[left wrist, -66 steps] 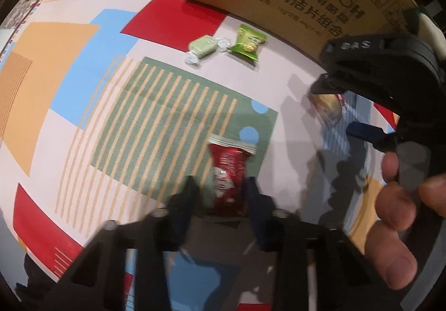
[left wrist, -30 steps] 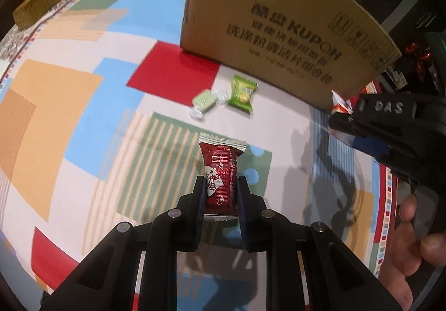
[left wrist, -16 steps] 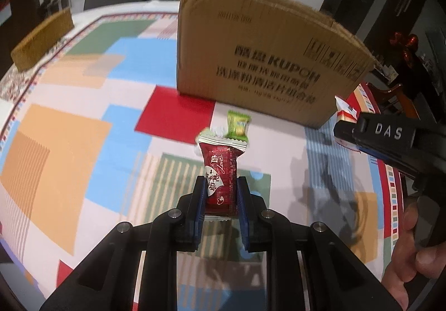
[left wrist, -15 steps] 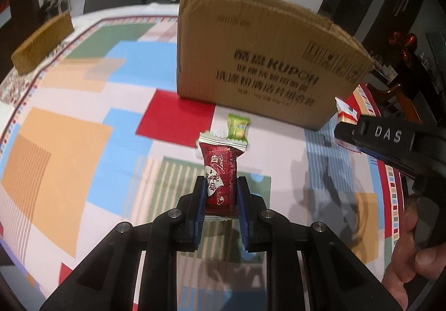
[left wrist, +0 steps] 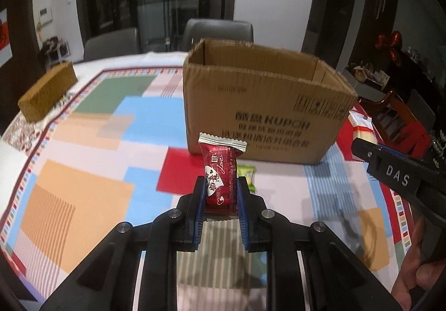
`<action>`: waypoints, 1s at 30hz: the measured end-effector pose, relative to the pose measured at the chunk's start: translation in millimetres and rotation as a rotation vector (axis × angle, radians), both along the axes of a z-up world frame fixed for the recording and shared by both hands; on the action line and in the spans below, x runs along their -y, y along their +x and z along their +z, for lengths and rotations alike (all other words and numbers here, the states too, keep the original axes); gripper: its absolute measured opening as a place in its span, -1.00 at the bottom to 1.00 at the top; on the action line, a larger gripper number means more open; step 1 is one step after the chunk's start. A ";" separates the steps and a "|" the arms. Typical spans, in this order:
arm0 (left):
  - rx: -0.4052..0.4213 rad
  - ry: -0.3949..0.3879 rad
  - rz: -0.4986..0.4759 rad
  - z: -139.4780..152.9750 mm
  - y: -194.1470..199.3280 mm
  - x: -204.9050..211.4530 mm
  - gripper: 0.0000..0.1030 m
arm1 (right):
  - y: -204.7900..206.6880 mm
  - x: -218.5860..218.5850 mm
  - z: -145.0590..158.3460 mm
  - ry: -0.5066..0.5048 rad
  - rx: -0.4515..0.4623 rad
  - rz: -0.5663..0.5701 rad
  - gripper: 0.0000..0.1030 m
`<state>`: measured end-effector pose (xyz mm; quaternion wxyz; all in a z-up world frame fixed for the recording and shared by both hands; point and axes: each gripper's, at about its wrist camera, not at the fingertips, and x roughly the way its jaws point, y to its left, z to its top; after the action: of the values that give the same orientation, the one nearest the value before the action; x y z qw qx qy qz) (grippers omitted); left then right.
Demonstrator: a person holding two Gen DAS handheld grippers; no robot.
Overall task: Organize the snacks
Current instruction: 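Lift both held snacks and carry them over the cardboard box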
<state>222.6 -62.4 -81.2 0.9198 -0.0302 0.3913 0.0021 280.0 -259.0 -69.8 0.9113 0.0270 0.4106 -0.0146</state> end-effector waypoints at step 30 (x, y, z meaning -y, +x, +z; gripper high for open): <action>0.226 -0.002 -0.100 81.4 23.1 -24.1 -0.58 | -18.0 -27.6 61.9 -0.097 0.245 0.077 -0.29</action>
<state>245.7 -38.3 0.2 0.9570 -0.0118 0.2859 -0.0479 262.0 -231.4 -7.9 0.9548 -0.0315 0.2956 0.0038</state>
